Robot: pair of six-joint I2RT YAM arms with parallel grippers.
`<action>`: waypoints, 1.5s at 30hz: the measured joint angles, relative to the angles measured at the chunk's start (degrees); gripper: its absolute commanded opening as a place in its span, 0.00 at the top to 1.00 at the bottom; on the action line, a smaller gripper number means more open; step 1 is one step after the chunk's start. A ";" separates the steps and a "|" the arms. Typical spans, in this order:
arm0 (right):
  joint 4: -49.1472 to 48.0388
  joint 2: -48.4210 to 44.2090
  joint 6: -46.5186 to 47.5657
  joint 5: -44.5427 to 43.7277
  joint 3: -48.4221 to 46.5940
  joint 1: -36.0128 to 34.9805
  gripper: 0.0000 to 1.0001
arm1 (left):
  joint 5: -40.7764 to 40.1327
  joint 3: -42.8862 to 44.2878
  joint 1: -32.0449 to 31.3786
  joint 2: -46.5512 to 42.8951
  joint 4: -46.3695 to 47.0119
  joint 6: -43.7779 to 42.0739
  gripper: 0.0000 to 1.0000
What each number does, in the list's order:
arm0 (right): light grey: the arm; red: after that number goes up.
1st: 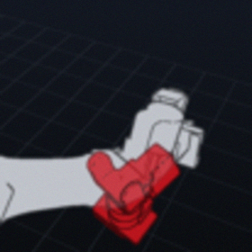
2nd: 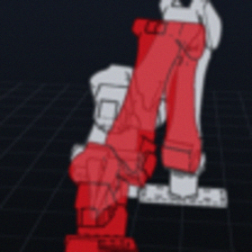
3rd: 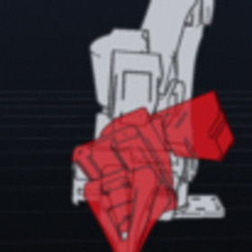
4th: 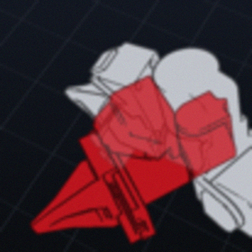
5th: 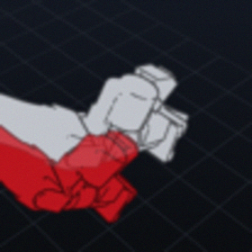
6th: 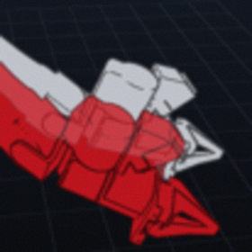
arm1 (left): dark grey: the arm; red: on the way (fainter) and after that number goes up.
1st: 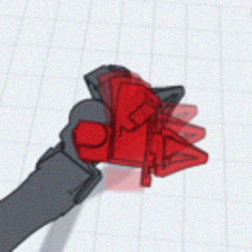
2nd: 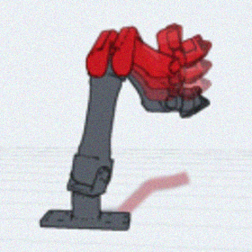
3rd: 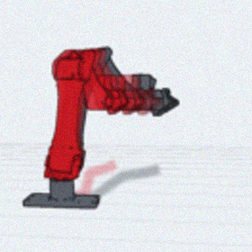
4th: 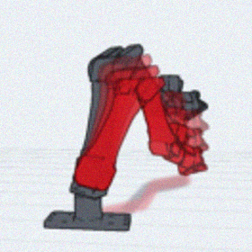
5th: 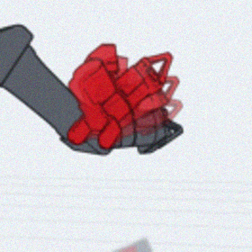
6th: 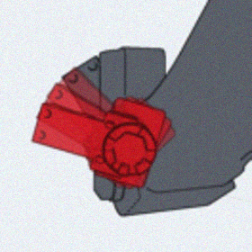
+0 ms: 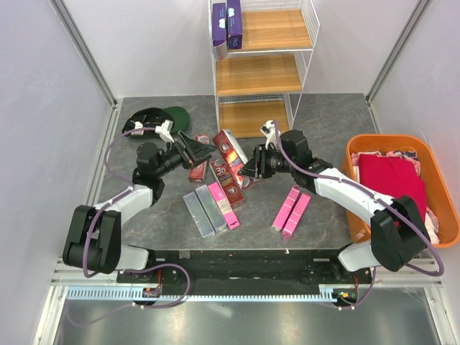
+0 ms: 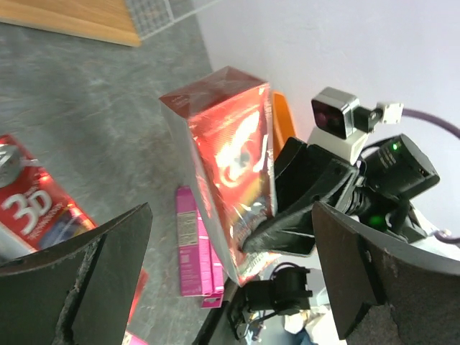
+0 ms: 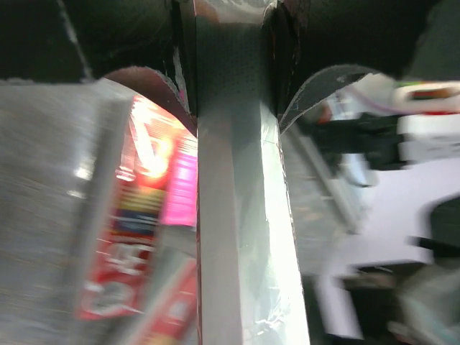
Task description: Place and organize the toothpastes onto the shelf
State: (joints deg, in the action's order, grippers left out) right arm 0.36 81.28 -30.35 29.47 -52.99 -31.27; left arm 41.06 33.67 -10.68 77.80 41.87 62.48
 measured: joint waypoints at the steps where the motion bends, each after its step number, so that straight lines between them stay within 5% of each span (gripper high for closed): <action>1: -1.75 0.28 -1.64 1.90 -0.11 -0.02 0.57 | 0.11 0.00 -0.52 0.39 0.87 0.39 0.02; 6: -12.46 2.91 -10.99 10.64 -0.68 -0.17 0.57 | 0.13 0.02 -3.54 2.49 4.24 2.08 0.04; 12: -17.09 4.76 -15.96 14.27 -0.72 -1.46 0.50 | 0.15 0.04 -5.51 3.63 9.70 4.37 0.18; 15: -18.23 5.77 -17.27 15.37 -0.72 -2.29 0.35 | 0.13 0.02 -5.64 4.02 13.75 5.99 0.55; 18: -19.91 6.40 -18.34 16.02 -0.72 -2.89 0.23 | 0.31 -0.28 -5.64 4.46 17.20 7.34 0.72; 33: -27.61 -3.50 -21.86 6.86 10.29 -3.37 0.02 | -1.99 -5.66 -5.64 6.29 28.63 15.23 0.77; 45: -29.11 -10.69 -20.50 -8.90 16.35 -10.82 0.04 | -9.27 -13.73 -5.53 6.27 31.15 22.95 0.77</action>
State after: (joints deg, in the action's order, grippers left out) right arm -28.75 70.59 -50.85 20.58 -36.64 -42.09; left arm 31.79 19.94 -16.21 84.07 73.01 85.43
